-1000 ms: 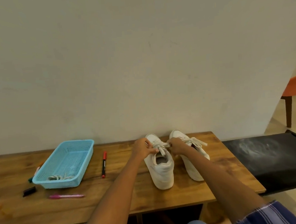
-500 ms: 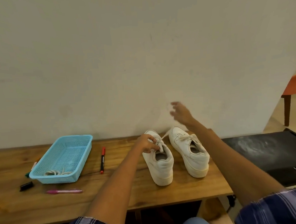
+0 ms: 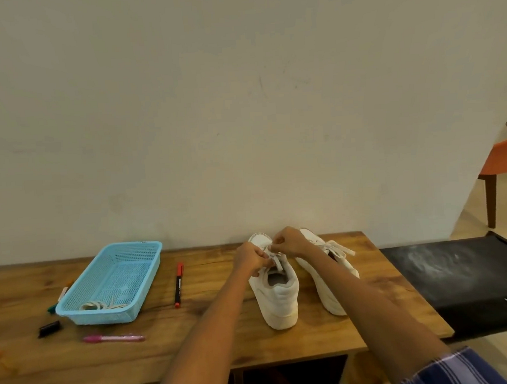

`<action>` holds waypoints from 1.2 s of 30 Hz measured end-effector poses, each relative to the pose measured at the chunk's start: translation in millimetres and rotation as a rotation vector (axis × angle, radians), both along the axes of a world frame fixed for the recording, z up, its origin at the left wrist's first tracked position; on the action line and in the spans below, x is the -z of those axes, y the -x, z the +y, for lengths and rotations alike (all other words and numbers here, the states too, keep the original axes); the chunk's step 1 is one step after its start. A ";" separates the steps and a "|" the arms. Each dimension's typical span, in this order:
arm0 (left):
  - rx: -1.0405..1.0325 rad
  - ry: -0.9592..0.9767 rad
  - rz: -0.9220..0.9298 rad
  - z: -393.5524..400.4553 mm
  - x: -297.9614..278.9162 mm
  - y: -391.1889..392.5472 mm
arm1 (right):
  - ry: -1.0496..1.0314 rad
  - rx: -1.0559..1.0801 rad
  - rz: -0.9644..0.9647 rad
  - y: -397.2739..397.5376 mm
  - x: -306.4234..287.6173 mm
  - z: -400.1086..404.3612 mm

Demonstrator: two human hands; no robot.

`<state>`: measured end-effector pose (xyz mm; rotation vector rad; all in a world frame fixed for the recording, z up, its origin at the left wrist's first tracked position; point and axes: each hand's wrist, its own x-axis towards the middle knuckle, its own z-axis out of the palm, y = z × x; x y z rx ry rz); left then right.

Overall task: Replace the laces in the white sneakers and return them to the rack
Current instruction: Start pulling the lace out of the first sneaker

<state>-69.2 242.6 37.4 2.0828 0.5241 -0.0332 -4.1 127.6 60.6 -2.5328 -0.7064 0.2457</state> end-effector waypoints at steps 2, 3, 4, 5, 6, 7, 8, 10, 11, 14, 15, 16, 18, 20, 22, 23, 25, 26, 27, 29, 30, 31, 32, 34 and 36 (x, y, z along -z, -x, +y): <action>0.011 -0.011 0.011 0.2 0.2 -0.8 | -0.198 0.127 -0.040 -9.6 -2.7 2.4; 0.015 -0.011 0.016 0.7 0.5 -0.9 | -0.340 0.246 -0.064 -17.3 -7.5 2.7; 0.020 -0.014 0.019 1.3 0.8 -1.1 | -0.507 0.392 -0.086 -24.0 -16.3 1.6; 0.028 -0.020 0.021 1.3 0.8 -1.0 | -0.677 0.527 -0.107 -30.8 -26.0 -1.8; 0.037 -0.028 0.022 1.3 1.2 -1.0 | -0.825 0.615 -0.131 -34.5 -37.7 -6.8; 0.043 -0.034 0.022 1.3 1.7 -1.0 | -0.917 0.625 -0.147 -37.4 -47.7 -11.1; 0.047 -0.032 0.019 1.1 2.5 -1.8 | -0.950 0.564 -0.155 -37.2 -56.6 -14.0; 0.046 -0.025 0.014 -0.1 3.5 -2.9 | -0.857 0.366 -0.112 -33.8 -63.0 -16.1; 0.044 -0.024 0.015 -1.0 2.8 -2.9 | -0.750 0.295 -0.056 -32.0 -60.5 -16.3; 0.048 -0.014 0.029 -0.6 1.5 -5.1 | -0.423 0.222 0.092 -23.8 -45.8 -18.7; 0.053 -0.007 0.038 -0.8 0.2 -4.8 | -0.326 0.195 0.115 -21.4 -40.1 -20.7; 0.056 -0.004 0.043 -1.2 -0.9 -4.6 | -0.227 0.154 0.132 -17.4 -34.5 -22.9; 0.047 -0.029 0.035 -3.6 -2.3 -3.3 | -0.020 0.061 0.169 -6.1 -24.0 -25.8; -0.012 -0.076 0.028 -7.4 -1.9 -1.3 | 0.107 0.006 0.215 5.4 -13.6 -25.1; -0.082 -0.084 -0.007 -10.6 -0.5 -1.1 | 0.157 -0.005 0.148 11.5 -6.4 -21.9; -0.112 -0.051 -0.039 -12.1 -1.0 -1.9 | 0.169 0.002 0.097 11.3 -5.8 -20.5; -0.161 0.079 -0.121 -16.1 -7.6 -3.0 | 0.180 0.024 0.059 6.8 -9.8 -18.6; -0.189 0.167 -0.150 -17.8 -11.4 -4.1 | 0.178 0.034 0.080 3.4 -13.7 -17.5; -0.218 0.266 -0.160 -18.5 -14.7 -5.2 | 0.176 0.039 0.111 0.9 -19.0 -17.0; -0.273 0.461 -0.171 -17.5 -23.8 -6.0 | 0.203 0.055 0.156 -2.9 -33.8 -15.9; -0.290 0.530 -0.188 -15.1 -28.1 -7.2 | 0.220 0.065 0.164 -3.0 -40.8 -15.8; -0.294 0.572 -0.208 -12.1 -34.1 -9.4 | 0.237 0.073 0.165 -3.4 -47.5 -15.7; -0.290 0.606 -0.234 -9.6 -41.9 -11.4 | 0.245 0.089 0.154 -4.8 -52.5 -15.4; -0.283 0.642 -0.311 -6.5 -59.3 -15.3 | 0.179 0.144 0.069 -7.2 -57.9 -13.7; -0.257 0.623 -0.404 -5.4 -77.9 -19.2 | -0.090 0.229 0.021 -10.0 -58.5 -8.0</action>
